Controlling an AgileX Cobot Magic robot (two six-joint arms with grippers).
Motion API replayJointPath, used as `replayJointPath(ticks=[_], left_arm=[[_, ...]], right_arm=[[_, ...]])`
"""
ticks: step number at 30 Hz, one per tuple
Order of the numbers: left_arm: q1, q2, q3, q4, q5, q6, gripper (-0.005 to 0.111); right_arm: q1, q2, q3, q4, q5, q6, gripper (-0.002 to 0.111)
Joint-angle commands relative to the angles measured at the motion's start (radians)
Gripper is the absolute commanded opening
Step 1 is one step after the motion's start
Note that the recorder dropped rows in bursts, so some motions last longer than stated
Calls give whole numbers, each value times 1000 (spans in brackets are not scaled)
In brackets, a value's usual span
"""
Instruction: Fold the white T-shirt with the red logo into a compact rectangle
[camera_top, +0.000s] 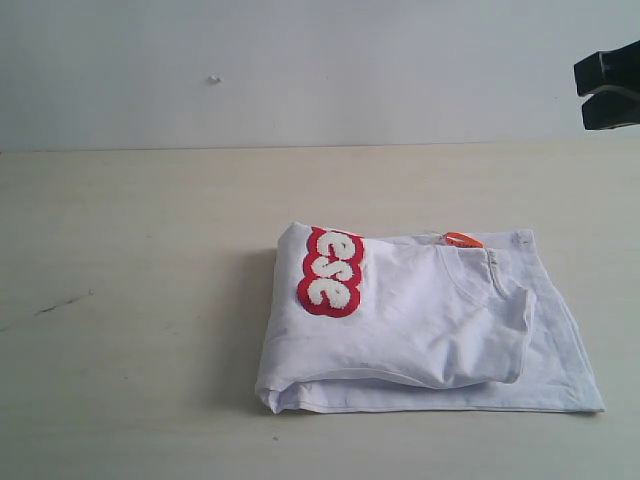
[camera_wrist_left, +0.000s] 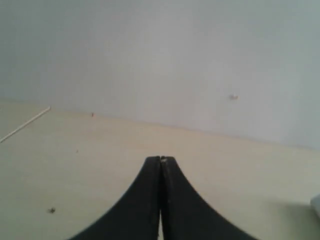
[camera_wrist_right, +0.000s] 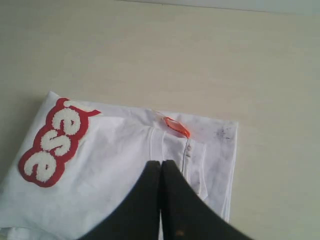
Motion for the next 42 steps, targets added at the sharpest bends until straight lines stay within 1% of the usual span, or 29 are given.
replayJointPath(ticks=[1,5,10,42], left_arm=[[-5,-4,4,-17,199,46,0],[-5,-4,4,-15,211,53,0],[-5,-4,4,-15,211,100,0],[-1,-4,4,-15,211,99,0]], right_arm=[[-3,-7,7,-4,-10,-6,0],[-3,-7,7,-4,-10,-6,0],[-3,-7,7,-4,-10,-6,0],[-3,-7,7,-3,-12,-6,0]])
